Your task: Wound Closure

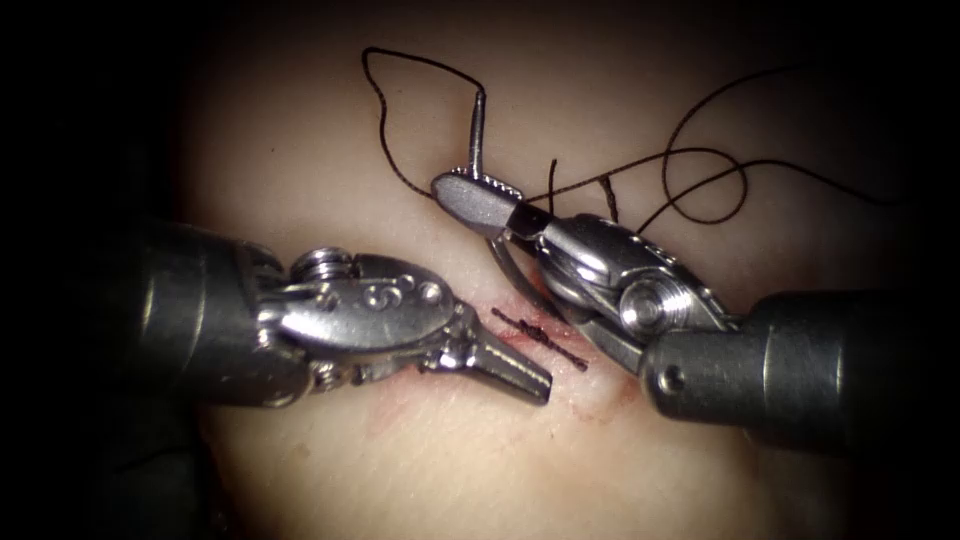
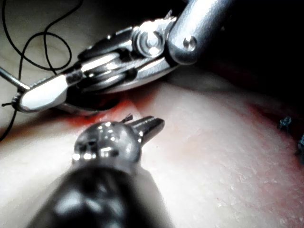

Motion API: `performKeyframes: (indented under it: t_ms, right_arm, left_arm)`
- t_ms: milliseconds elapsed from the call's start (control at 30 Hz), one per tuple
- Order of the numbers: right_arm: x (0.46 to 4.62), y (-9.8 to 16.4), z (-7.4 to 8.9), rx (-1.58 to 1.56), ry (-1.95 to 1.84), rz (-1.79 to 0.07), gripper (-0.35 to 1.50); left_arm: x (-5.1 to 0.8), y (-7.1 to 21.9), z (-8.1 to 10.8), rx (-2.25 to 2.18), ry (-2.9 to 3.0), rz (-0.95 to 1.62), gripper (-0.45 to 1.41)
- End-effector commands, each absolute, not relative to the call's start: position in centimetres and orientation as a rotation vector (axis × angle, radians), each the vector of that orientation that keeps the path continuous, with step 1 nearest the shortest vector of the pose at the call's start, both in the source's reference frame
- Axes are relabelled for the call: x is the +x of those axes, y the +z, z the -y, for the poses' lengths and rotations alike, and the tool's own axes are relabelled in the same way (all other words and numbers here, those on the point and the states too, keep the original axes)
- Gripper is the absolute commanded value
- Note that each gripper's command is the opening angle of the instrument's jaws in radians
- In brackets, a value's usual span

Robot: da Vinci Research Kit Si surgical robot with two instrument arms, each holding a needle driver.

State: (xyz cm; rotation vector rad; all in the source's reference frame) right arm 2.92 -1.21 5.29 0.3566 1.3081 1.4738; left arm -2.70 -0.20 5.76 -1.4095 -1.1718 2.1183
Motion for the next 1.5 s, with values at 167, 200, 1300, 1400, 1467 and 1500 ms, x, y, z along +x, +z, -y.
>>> performKeyframes:
  t_ms: [167,200,1300,1400,1467,1500]
  right_arm:
    - [2.78,5.5,1.0,0.134,1.388,-1.277,-0.35]
    - [2.75,5.5,1.0,0.101,1.365,-1.267,-0.35]
    - [2.03,5.2,0.5,0.244,1.096,-1.419,0.94]
    - [1.9,5.1,0.6,0.507,1.147,-1.427,0.69]
    - [1.89,5.1,0.7,0.583,1.198,-1.418,0.61]
    - [1.9,5.1,0.7,0.586,1.205,-1.417,0.62]
  left_arm:
    - [-2.74,5.8,0.2,-1.411,2.118,1.174,-0.45]
    - [-2.74,5.8,0.2,-1.411,2.118,1.174,-0.45]
    - [-2.5,5.7,0.0,-1.368,2.056,1.145,0.29]
    - [-2.34,5.7,-0.1,-1.266,1.952,1.09,0.36]
    - [-2.27,5.7,-0.2,-1.217,1.904,1.061,0.29]
    - [-2.23,5.8,-0.3,-1.186,1.874,1.041,0.05]
